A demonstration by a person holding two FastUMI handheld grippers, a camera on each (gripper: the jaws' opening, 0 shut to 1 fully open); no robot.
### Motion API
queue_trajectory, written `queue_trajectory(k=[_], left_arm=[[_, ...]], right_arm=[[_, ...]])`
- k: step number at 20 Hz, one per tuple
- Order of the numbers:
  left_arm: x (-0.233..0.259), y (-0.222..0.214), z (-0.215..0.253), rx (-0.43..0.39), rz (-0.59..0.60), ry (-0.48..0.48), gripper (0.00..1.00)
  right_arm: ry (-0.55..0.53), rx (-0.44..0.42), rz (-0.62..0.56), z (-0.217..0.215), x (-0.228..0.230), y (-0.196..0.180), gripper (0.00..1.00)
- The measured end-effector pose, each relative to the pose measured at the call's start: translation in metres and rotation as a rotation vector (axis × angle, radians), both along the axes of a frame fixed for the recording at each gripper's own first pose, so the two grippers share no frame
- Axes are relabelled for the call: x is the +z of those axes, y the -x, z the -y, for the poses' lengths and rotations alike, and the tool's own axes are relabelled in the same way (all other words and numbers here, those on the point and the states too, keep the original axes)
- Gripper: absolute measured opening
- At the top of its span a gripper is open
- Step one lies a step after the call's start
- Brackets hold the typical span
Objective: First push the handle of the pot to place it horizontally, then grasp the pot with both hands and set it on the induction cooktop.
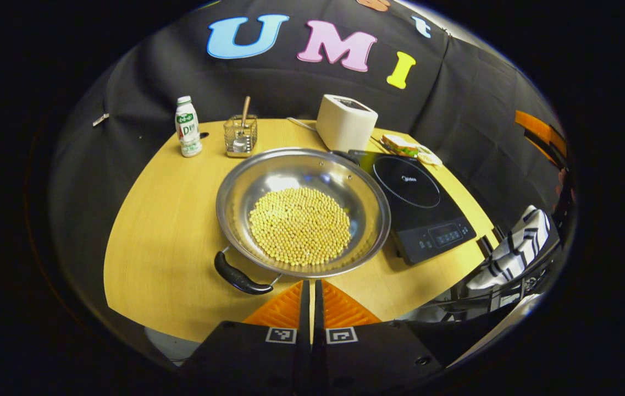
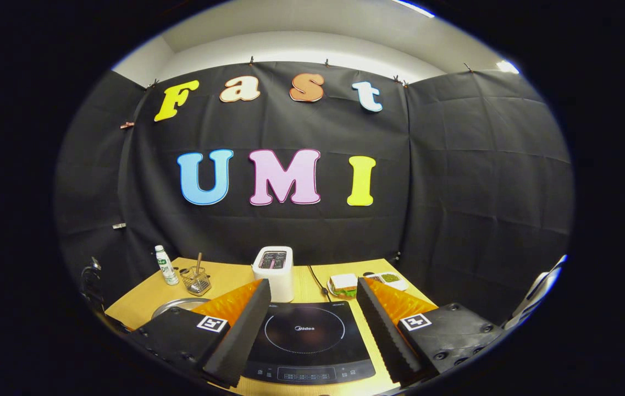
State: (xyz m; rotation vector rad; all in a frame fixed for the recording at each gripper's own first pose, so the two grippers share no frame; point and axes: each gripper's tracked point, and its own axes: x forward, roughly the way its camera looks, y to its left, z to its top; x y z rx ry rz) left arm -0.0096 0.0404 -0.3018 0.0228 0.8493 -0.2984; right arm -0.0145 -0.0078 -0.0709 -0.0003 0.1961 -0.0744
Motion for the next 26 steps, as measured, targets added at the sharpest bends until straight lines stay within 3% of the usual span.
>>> queue_trajectory(k=[3, 7, 17, 26], left_arm=[[-0.016, -0.001, -0.001, -0.038, -0.051, -0.033, 0.05], [-0.029, -0.008, -0.014, -0.027, -0.099, -0.070, 0.05], [-0.034, -0.018, -0.038, 0.052, -0.136, -0.054, 0.05], [-0.033, -0.034, -0.073, 0.177, -0.149, -0.005, 0.05]], right_arm=[[0.000, 0.002, -0.019, -0.002, -0.006, -0.001, 0.98], [0.015, 0.005, -0.023, -0.004, -0.007, -0.001, 0.98], [0.005, -0.014, -0.047, 0.003, -0.019, -0.005, 0.98], [0.002, -0.001, -0.054, -0.005, -0.021, -0.007, 0.98]])
